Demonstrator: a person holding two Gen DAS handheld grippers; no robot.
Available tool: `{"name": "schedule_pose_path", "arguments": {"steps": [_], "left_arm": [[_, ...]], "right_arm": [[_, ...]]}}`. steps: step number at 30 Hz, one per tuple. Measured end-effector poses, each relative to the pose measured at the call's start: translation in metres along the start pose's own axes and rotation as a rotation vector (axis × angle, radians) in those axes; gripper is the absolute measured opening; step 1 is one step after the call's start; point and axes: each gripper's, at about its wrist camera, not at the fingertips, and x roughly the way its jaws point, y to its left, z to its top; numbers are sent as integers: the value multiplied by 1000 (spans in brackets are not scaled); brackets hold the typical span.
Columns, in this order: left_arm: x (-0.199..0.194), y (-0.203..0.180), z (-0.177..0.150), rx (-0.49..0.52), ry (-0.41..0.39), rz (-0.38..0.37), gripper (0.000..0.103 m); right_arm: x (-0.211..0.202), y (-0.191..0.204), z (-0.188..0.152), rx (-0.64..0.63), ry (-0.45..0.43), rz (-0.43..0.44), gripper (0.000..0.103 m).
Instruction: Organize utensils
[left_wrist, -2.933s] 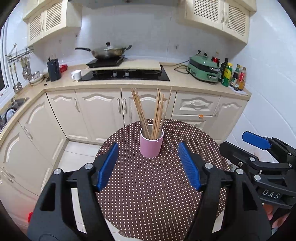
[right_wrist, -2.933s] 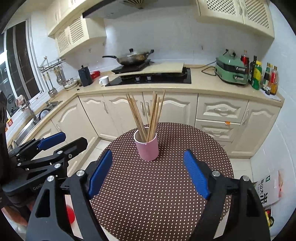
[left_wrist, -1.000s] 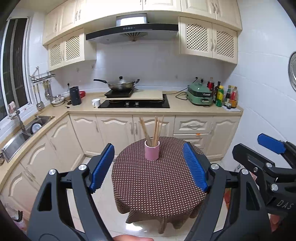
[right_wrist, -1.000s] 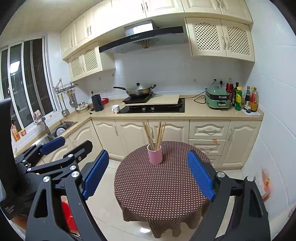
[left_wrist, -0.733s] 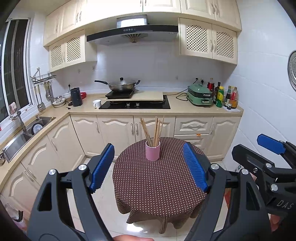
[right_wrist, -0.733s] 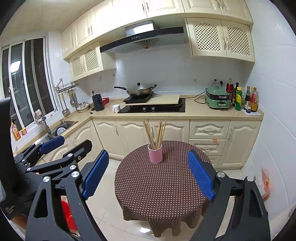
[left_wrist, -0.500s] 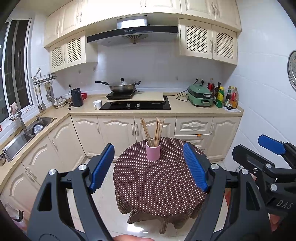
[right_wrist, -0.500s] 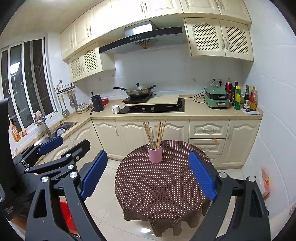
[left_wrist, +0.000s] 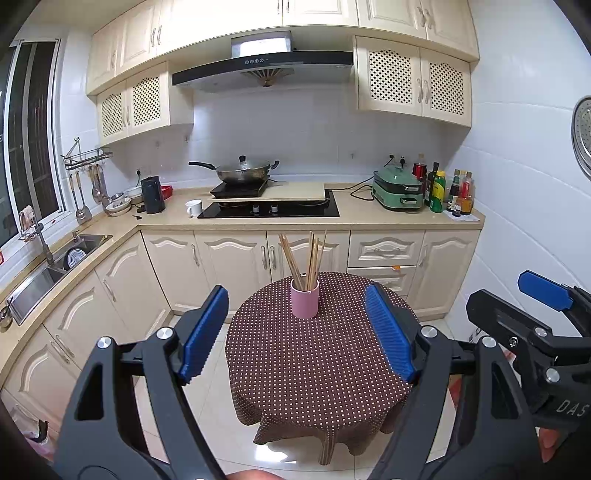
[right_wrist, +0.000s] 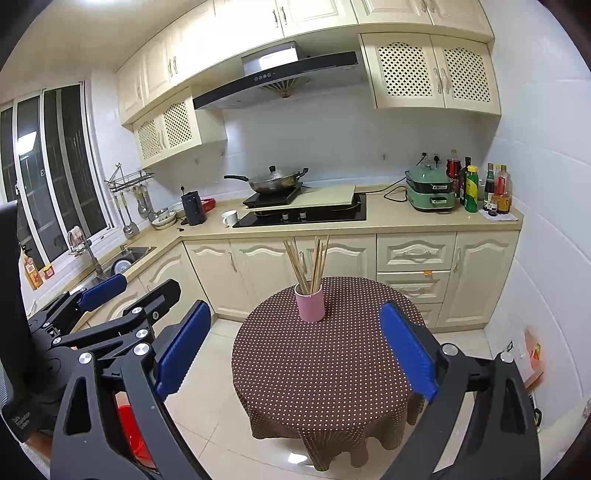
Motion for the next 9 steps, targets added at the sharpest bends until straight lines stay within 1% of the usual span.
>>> {"name": "schedule_pose_path", "arguments": {"steps": [2,9], "left_arm": [[1,-1,-1,2,6,9,76],[3,3,-2,-14,19,-4,76]], "right_arm": [[2,-2,-1,7,8,-6,90],[4,1,-3,7,27,-18,90]]}}
